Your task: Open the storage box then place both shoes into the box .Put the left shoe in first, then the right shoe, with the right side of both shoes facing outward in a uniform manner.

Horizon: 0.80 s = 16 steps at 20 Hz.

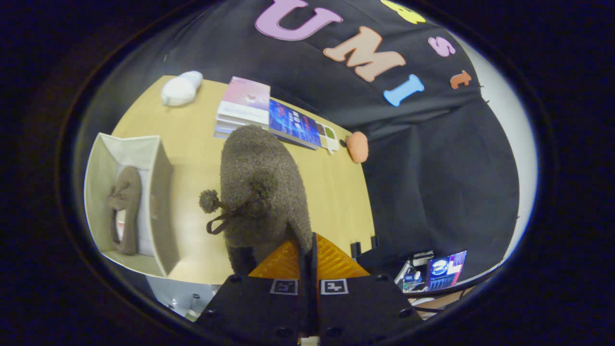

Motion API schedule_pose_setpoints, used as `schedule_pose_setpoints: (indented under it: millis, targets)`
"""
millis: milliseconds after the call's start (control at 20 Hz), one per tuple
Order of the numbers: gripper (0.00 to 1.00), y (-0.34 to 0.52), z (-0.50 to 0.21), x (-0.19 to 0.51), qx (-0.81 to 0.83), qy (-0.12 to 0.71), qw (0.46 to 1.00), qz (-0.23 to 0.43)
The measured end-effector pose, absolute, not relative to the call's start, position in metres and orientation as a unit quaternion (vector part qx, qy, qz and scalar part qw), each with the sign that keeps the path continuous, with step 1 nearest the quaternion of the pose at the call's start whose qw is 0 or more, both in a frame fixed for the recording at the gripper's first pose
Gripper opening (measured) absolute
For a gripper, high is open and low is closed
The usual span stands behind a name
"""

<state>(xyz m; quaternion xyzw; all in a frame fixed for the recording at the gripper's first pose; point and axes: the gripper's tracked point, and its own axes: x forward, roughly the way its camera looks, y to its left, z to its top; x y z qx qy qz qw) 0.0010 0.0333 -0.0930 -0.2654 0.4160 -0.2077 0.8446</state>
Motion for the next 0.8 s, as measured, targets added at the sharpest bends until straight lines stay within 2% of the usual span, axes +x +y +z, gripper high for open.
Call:
schedule_pose_setpoints:
  millis: [200,450,800]
  targets:
    - [0.03,0.121,-0.102,0.006,-0.234,0.417,0.865,-0.150]
    - [0.04,0.196,-0.153,0.008,-0.183,0.448,0.871,-0.084]
    - [0.04,0.208,-0.233,0.010,-0.136,0.502,0.849,-0.095]
